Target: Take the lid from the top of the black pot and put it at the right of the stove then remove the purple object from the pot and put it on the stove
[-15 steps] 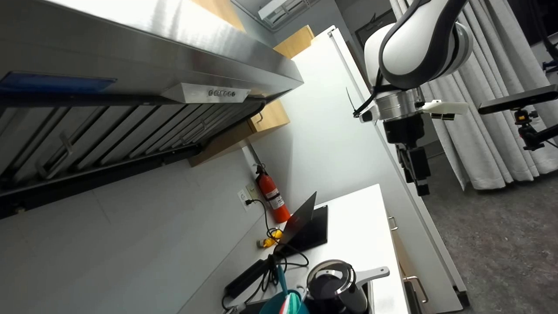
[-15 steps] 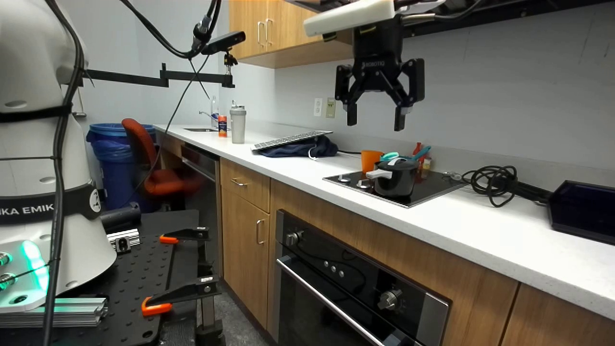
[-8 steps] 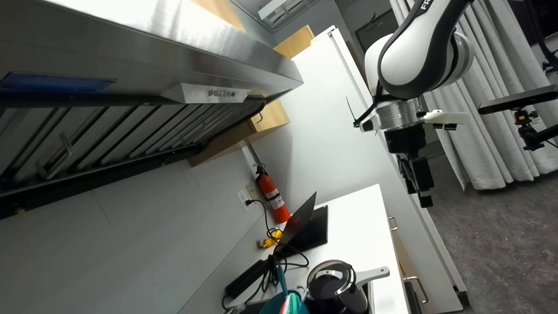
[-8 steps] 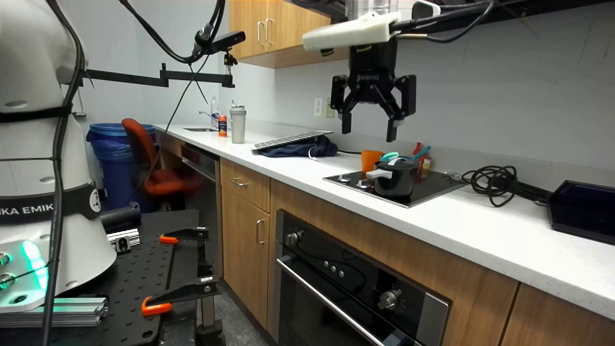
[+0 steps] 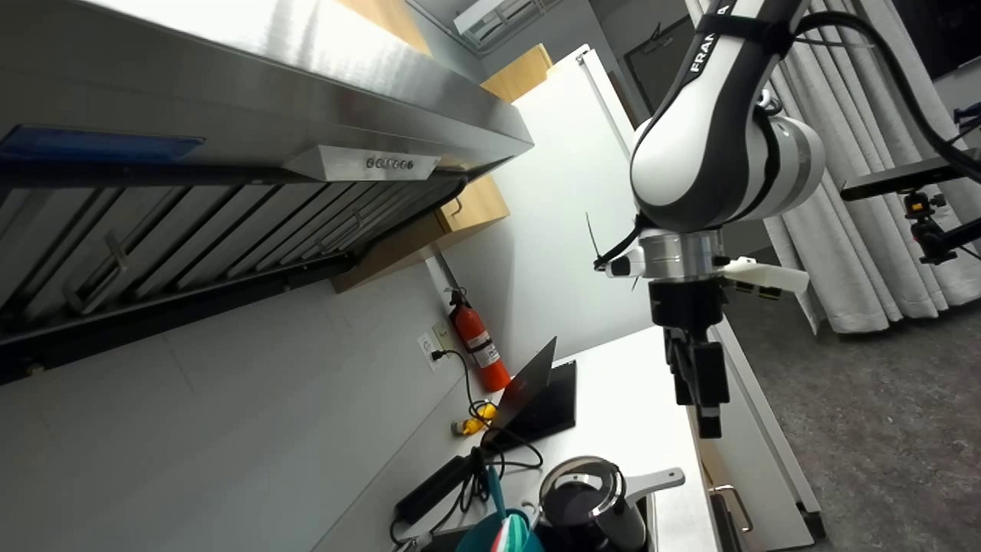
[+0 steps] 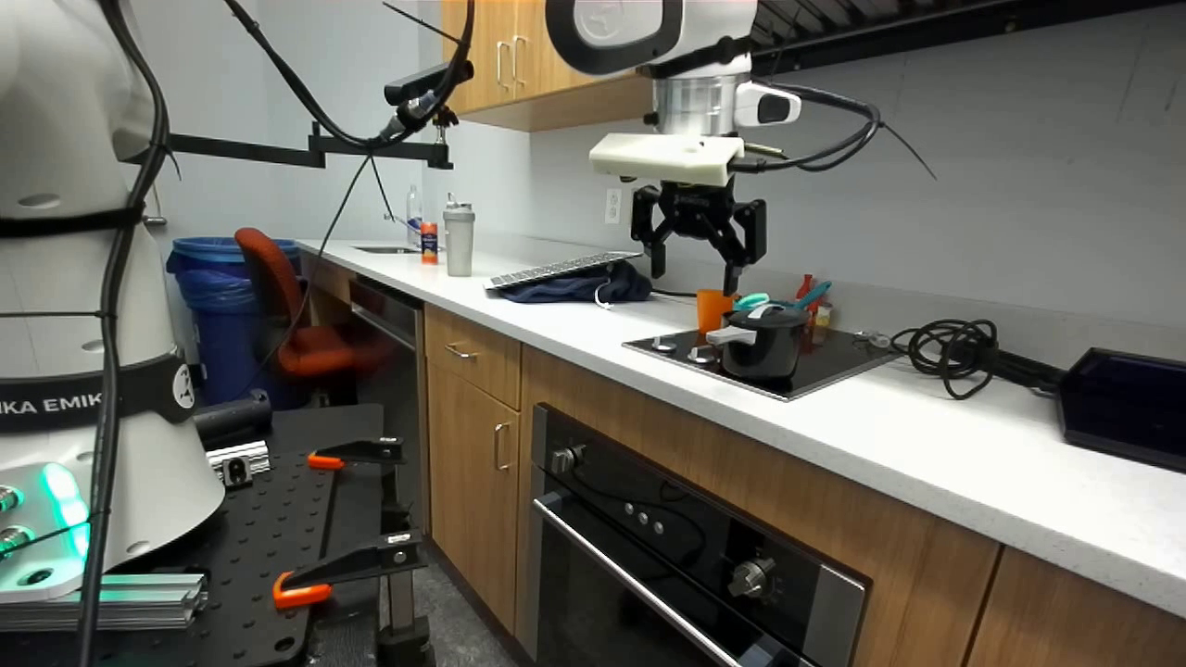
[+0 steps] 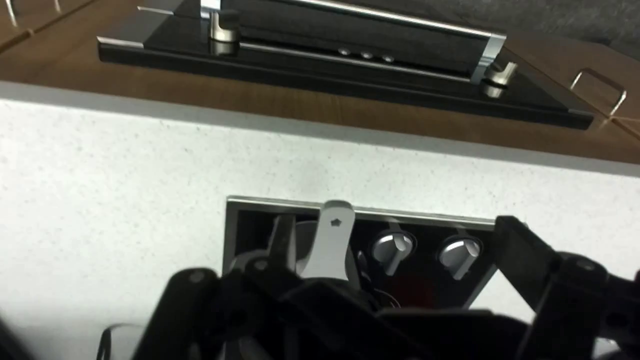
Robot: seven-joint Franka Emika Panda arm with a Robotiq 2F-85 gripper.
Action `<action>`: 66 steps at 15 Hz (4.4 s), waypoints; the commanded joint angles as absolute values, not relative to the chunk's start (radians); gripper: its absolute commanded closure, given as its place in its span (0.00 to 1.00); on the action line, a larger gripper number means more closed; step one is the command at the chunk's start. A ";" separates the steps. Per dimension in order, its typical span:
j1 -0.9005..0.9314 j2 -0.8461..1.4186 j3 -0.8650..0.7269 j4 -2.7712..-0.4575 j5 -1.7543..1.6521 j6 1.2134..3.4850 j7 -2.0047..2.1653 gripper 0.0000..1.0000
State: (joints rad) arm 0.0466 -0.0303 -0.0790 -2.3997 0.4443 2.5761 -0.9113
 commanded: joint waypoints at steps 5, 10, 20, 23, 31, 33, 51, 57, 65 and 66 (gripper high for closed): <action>0.036 0.033 -0.009 -2.287 0.689 2.671 -1.082 0.00; 0.050 0.068 -0.015 -2.238 0.744 2.716 -1.140 0.00; 0.050 0.096 -0.022 -2.237 0.688 2.709 -1.066 0.00; 0.053 0.129 -0.021 -2.221 0.688 2.717 -1.051 0.00; 0.059 0.224 0.000 -2.158 0.729 2.799 -1.022 0.00; 0.061 0.243 0.011 -2.146 0.727 2.818 -1.011 0.00; 0.045 0.377 0.093 -2.028 0.768 3.002 -1.006 0.00; 0.047 0.411 0.088 -2.016 0.758 3.027 -0.996 0.00; 0.050 0.436 0.082 -2.007 0.754 3.026 -0.988 0.31; 0.050 0.438 0.081 -2.006 0.753 3.026 -0.987 0.39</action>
